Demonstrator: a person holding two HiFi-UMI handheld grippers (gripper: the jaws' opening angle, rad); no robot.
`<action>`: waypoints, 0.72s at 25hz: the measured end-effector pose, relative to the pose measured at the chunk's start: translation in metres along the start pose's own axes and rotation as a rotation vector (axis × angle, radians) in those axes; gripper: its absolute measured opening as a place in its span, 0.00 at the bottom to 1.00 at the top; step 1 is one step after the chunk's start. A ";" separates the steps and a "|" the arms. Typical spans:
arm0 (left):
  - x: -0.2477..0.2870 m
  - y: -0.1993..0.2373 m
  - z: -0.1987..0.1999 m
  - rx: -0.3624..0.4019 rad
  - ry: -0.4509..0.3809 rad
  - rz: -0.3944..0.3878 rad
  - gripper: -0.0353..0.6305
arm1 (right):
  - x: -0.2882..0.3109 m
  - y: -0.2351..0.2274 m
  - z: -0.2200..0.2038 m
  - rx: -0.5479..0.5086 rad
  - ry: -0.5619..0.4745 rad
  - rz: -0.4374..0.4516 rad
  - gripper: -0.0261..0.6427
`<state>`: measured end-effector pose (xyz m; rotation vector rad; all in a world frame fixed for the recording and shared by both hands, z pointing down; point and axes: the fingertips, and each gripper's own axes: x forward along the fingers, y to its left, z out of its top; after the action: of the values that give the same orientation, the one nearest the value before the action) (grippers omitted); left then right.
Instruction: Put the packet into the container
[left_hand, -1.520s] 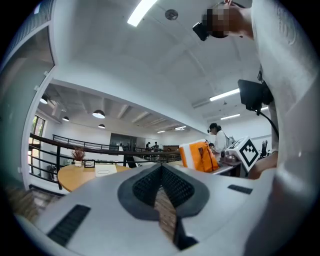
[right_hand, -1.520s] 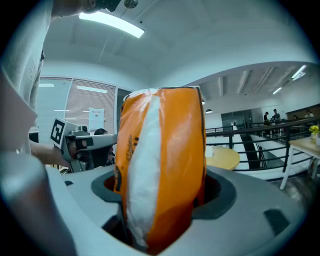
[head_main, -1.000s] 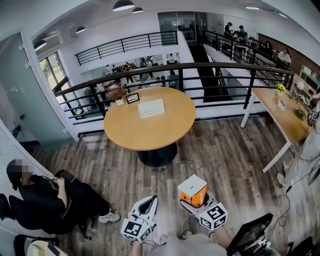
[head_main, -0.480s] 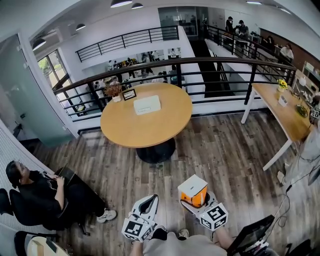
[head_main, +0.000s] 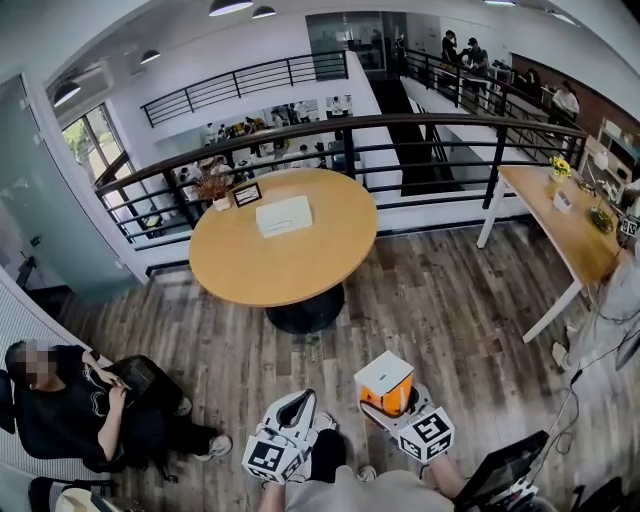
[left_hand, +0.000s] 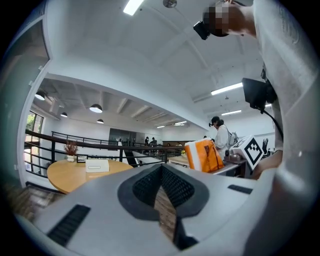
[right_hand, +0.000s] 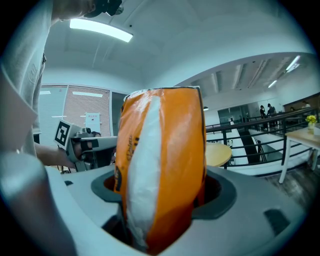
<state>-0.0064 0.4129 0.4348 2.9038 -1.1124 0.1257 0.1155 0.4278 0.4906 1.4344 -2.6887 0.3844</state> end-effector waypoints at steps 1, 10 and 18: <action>0.005 0.004 -0.001 -0.003 -0.003 -0.001 0.06 | 0.005 -0.003 0.000 -0.003 0.003 0.001 0.60; 0.057 0.087 -0.005 -0.019 -0.021 0.015 0.06 | 0.096 -0.049 0.028 -0.038 0.020 -0.003 0.60; 0.091 0.174 0.008 -0.054 -0.034 0.041 0.06 | 0.189 -0.064 0.070 -0.062 0.032 0.022 0.60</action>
<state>-0.0549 0.2226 0.4346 2.8473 -1.1622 0.0460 0.0662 0.2233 0.4682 1.3721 -2.6683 0.3188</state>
